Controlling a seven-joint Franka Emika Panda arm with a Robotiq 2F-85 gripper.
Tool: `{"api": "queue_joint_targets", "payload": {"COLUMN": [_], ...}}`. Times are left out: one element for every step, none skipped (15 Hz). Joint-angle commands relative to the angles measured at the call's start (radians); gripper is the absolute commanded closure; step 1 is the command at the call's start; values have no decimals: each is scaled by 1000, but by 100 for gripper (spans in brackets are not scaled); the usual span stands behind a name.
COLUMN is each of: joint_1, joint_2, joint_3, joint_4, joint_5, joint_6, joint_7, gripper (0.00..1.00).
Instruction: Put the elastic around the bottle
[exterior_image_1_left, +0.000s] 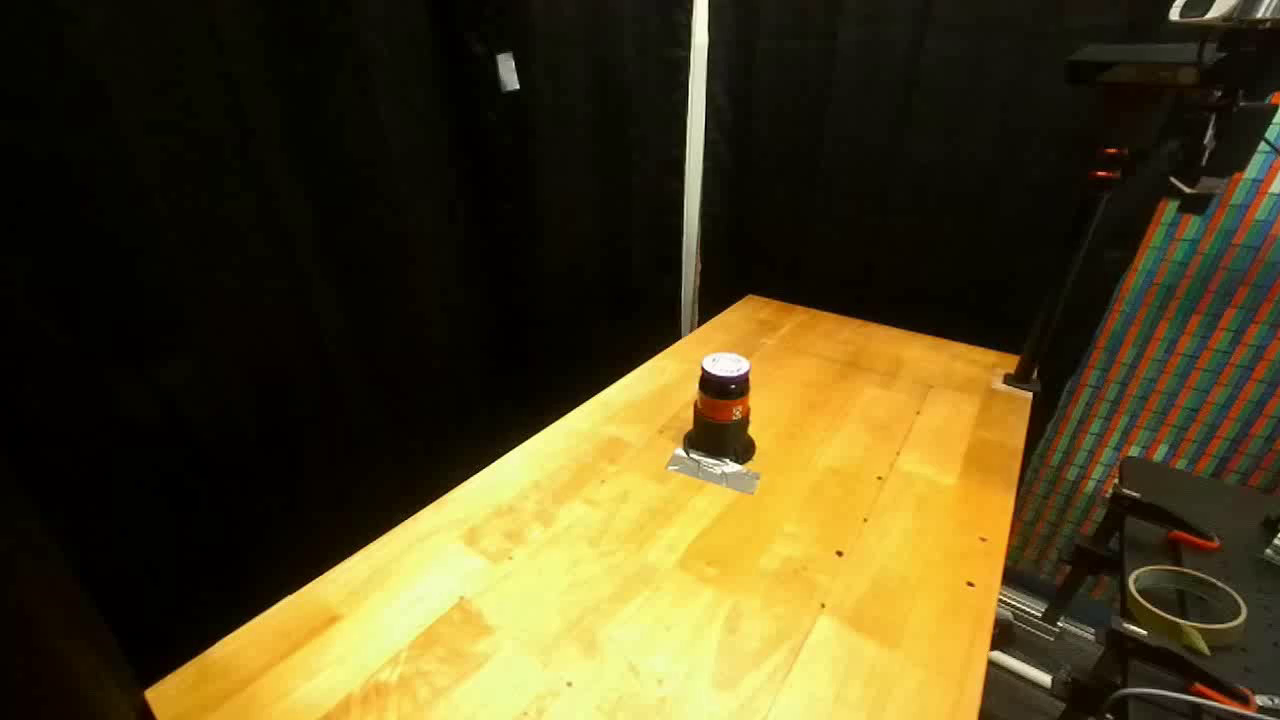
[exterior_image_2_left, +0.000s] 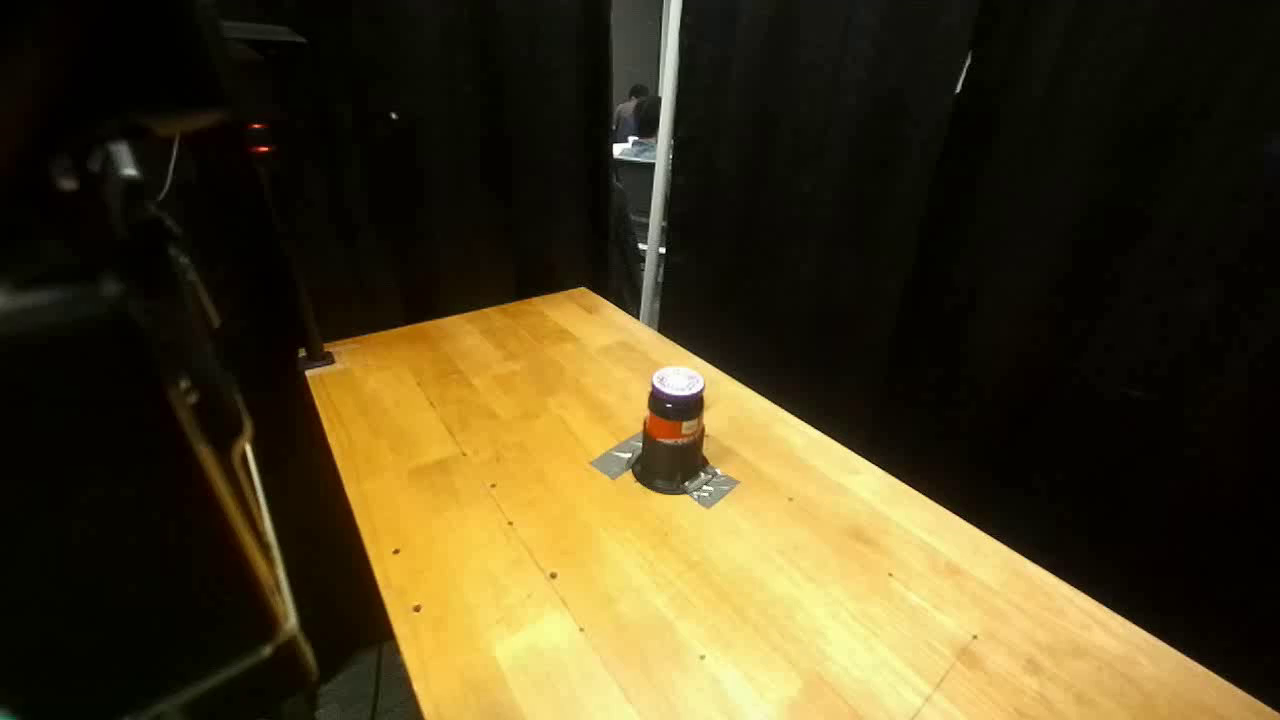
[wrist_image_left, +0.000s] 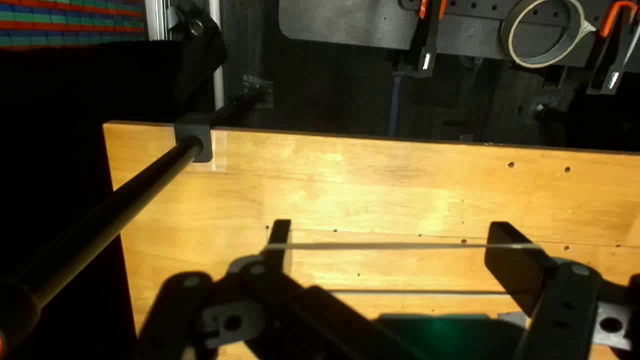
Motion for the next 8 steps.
{"api": "queue_joint_targets", "payload": {"joint_1": [-1, -1, -1, -1, -1, 11, 29, 52], "joint_2": [0, 0, -1, -1, -1, 22, 72, 116], "joint_3": [2, 2, 1, 2, 1, 4, 22, 40], "joint_4": [5, 8, 9, 9, 9, 18, 35, 53], "joint_5": [2, 2, 1, 1, 1, 16, 27, 37], "joint_6": [-2, -2, -2, -2, -2, 8, 19, 25], "joint_7": [-1, -1, -1, -1, -1, 10, 35, 46], "gripper": [0, 0, 0, 0, 0, 0, 0, 0]}}
